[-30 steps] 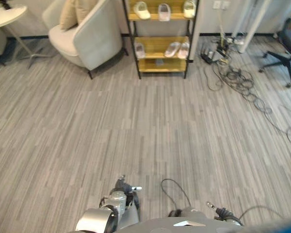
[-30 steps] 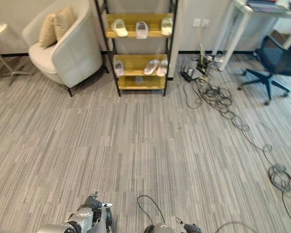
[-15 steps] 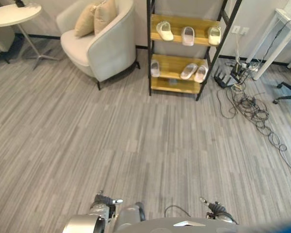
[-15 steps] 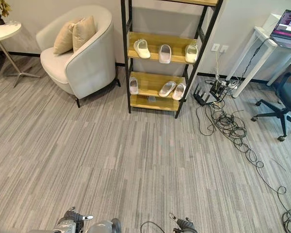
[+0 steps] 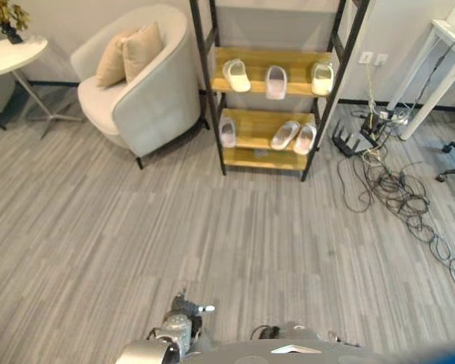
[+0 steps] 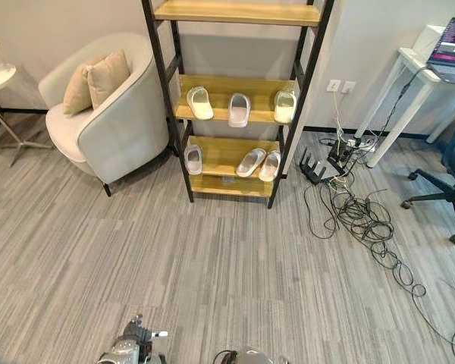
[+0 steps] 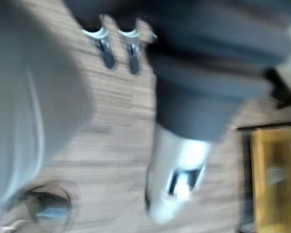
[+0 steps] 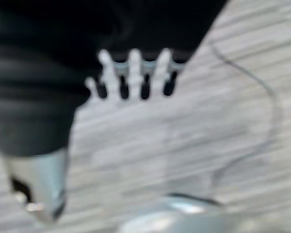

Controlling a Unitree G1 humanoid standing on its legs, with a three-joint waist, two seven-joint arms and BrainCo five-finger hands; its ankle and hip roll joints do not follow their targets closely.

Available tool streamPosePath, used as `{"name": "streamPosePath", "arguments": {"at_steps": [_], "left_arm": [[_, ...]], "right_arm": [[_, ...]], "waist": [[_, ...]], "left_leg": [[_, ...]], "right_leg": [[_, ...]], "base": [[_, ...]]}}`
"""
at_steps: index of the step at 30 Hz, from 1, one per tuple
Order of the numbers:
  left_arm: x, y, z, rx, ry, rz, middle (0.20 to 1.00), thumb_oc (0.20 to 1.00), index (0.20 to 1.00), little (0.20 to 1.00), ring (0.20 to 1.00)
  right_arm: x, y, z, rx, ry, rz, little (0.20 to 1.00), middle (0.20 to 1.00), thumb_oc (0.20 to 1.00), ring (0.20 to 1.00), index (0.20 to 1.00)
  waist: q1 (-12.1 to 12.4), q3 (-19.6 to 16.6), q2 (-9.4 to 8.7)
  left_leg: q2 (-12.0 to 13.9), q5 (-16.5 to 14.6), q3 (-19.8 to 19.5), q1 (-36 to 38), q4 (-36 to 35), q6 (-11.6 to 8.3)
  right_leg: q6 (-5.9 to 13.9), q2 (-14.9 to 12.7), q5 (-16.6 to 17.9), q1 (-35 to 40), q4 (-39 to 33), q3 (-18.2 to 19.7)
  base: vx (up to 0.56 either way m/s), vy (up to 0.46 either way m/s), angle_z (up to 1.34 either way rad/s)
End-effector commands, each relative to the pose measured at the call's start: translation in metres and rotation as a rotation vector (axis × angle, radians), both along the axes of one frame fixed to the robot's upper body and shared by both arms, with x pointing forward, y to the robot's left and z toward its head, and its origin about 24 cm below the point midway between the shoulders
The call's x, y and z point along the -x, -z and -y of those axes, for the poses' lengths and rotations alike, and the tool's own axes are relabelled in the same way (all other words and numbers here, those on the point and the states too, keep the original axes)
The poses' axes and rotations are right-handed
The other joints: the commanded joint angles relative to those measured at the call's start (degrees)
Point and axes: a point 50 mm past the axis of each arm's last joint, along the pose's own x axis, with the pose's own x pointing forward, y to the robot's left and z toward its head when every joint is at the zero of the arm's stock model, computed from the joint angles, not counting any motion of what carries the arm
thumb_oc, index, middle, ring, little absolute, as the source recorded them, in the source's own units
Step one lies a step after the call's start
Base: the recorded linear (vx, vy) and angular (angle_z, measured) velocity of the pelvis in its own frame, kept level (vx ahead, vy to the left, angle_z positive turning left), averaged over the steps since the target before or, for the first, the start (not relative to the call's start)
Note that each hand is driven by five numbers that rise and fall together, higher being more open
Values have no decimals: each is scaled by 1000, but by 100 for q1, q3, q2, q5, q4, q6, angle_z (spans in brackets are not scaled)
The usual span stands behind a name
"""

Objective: Arrange the slippers neatly on the shoe rack.

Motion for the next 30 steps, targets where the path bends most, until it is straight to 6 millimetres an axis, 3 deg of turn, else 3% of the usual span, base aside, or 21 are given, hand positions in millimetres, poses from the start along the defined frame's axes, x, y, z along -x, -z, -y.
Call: {"name": "streamPosePath", "arguments": {"at_steps": [1,2,3,4,6,7,8,12,16,19,24,26,30], "left_arm": [[15,6,4,22,-32,-35,1000,1000,1000,1000,1000],[15,5,-2,24,-58,-20,1000,1000,1000,1000,1000],[15,5,-3,24,-58,-20,1000,1000,1000,1000,1000],[15,4,-8,16,-70,-13,1000,1000,1000,1000,1000],[16,3,-15,-2,-74,-18,1000,1000,1000,1000,1000],[33,7,-17,-17,-106,-63,1000,1000,1000,1000,1000],[33,7,-17,-17,-106,-63,1000,1000,1000,1000,1000],[63,14,-22,-40,-124,-153,1000,1000,1000,1000,1000],[59,12,-29,-52,-158,-146,1000,1000,1000,1000,1000],[51,10,-28,-45,-169,-121,1000,1000,1000,1000,1000],[45,10,-23,-52,-135,-124,1000,1000,1000,1000,1000],[40,9,-18,-50,-90,-120,1000,1000,1000,1000,1000],[38,11,-7,-54,-2,-138,1000,1000,1000,1000,1000]], "right_arm": [[3,-2,12,56,18,2,1000,1000,1000,1000,1000],[-1,-3,13,67,-3,13,1000,1000,1000,1000,1000],[-1,-3,13,67,-3,13,1000,1000,1000,1000,1000],[-5,-4,13,68,-18,20,1000,1000,1000,1000,1000],[-6,-4,10,68,-42,19,1000,1000,1000,1000,1000],[-4,-2,5,58,-57,8,1000,1000,1000,1000,1000],[-4,-2,5,58,-57,8,1000,1000,1000,1000,1000],[8,2,-5,48,-90,-28,1000,1000,1000,1000,1000],[6,2,-10,26,-107,-20,1000,1000,1000,1000,1000],[7,2,-8,29,-99,-27,1000,1000,1000,1000,1000],[15,4,-11,19,-105,-55,1000,1000,1000,1000,1000],[22,5,-10,10,-101,-71,1000,1000,1000,1000,1000],[33,7,-10,3,-97,-96,1000,1000,1000,1000,1000]], "waist": [[159,118,162],[235,246,225],[244,259,221],[298,351,234],[357,428,327],[470,397,376],[463,390,377],[617,138,344],[619,12,300],[554,-27,309],[366,53,264],[227,70,166],[96,113,68]], "left_leg": [[-116,-990,63,420,-1725,35],[229,-460,29,254,-2353,-9],[232,-464,38,270,-2351,-11],[362,-150,-147,132,-2530,-64],[636,172,-351,51,-3027,-132],[438,80,-433,392,-3183,-107],[434,99,-436,392,-3207,-106],[-53,-167,-364,860,-3293,51],[-291,-399,-4,1251,-3485,373],[-440,-662,121,1505,-3523,472],[-512,-988,156,1794,-3433,437],[-563,-1210,152,2070,-3382,326],[-558,-1492,164,2314,-3115,190]], "right_leg": [[540,-32,367,415,-307,165],[572,63,221,562,-252,271],[571,61,216,570,-245,280],[608,89,144,707,-212,350],[670,153,-45,950,-179,416],[821,135,-111,1165,-167,565],[819,138,-97,1164,-184,558],[1110,-29,-64,1632,-425,670],[1544,-349,915,1089,395,884],[1504,-611,1015,693,434,812],[1404,-918,1088,318,-18,567],[1439,-1162,1503,6,-482,526],[1528,-1478,1907,-155,-746,456]], "base": [[330,43,4],[220,53,-7],[241,85,-23],[191,82,-34],[406,190,-44],[382,189,-57],[344,182,-62],[371,203,-6],[207,220,16],[178,172,-5],[175,8,-12],[289,-136,12],[238,-158,1]]}}
